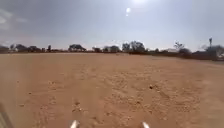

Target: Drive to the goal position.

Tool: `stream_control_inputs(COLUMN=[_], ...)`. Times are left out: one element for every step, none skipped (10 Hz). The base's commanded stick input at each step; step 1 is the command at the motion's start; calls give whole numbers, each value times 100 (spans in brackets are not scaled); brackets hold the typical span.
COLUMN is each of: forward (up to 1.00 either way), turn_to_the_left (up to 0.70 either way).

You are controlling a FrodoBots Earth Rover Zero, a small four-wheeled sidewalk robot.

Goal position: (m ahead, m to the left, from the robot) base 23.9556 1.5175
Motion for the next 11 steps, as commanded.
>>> stream_control_inputs(forward=[70, 70, 70, 70, 70, 70, 70, 70, 70, 70, 70], turn_to_the_left=[0, 0, 0, 0, 0, 0, 0, 0, 0, 0, 0])
